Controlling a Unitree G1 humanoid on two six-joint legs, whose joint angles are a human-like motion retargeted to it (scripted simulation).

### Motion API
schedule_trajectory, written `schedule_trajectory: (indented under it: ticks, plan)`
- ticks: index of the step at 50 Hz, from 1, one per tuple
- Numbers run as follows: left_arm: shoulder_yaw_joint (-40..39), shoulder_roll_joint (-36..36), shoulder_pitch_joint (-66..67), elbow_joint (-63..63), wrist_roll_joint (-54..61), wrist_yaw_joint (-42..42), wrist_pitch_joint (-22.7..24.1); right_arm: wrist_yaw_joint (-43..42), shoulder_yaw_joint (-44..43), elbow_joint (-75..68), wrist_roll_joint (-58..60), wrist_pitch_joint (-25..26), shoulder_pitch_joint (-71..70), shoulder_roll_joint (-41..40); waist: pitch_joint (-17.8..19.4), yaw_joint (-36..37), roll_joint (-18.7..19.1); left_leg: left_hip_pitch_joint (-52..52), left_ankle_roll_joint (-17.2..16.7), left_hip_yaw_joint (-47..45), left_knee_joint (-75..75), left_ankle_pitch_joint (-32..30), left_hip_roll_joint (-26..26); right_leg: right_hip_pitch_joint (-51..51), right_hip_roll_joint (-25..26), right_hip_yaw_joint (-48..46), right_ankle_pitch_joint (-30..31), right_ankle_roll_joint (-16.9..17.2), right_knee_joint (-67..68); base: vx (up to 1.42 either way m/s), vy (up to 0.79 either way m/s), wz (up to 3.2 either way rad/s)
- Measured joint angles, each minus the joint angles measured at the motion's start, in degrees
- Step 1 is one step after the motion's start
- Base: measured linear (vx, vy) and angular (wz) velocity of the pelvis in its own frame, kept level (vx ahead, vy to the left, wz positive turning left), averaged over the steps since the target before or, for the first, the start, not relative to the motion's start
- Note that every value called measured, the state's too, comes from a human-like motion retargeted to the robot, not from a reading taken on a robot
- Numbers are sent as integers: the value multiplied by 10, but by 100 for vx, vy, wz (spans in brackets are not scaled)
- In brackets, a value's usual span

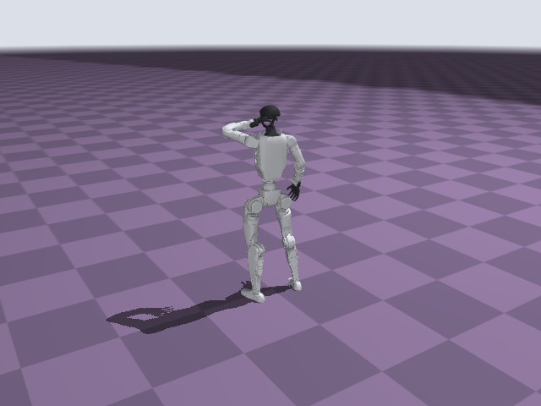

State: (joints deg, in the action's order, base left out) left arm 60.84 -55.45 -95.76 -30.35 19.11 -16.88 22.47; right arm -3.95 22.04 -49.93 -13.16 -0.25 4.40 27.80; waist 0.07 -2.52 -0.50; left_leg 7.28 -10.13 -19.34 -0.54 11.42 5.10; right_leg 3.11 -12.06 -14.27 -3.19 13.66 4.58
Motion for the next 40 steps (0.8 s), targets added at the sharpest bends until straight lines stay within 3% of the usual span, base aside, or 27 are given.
schedule_trajectory:
  ticks: [5,15,27,36,40]
  plan:
    - [-21,-31,33,-2,11,10,2,-9,-20,16,-4,-5,6,0,-2,0,6,1,0,-5,0,1,1,-2,1,4,0,3,1,0,0,-4]
    - [45,75,-58,57,-12,-4,-10,1,26,-10,-12,-1,3,-6,-5,-10,0,-1,0,11,-1,0,-1,7,-2,-11,-4,1,-1,0,0,6]
    - [-47,-49,81,-39,14,2,12,-8,-20,5,4,-2,20,-4,-4,-11,7,2,-1,-9,0,2,3,-3,3,8,1,3,0,0,0,-9]
    - [31,70,-54,62,-38,-1,-16,8,22,-36,-10,1,25,-1,-15,-18,1,-4,-2,13,0,-1,2,6,1,-15,-4,2,-1,0,0,16]
    - [66,65,-81,85,-47,-10,-11,5,27,-37,-9,-5,15,-2,-17,-23,-2,-4,0,12,0,-1,2,5,1,-13,-4,3,-1,0,0,0]
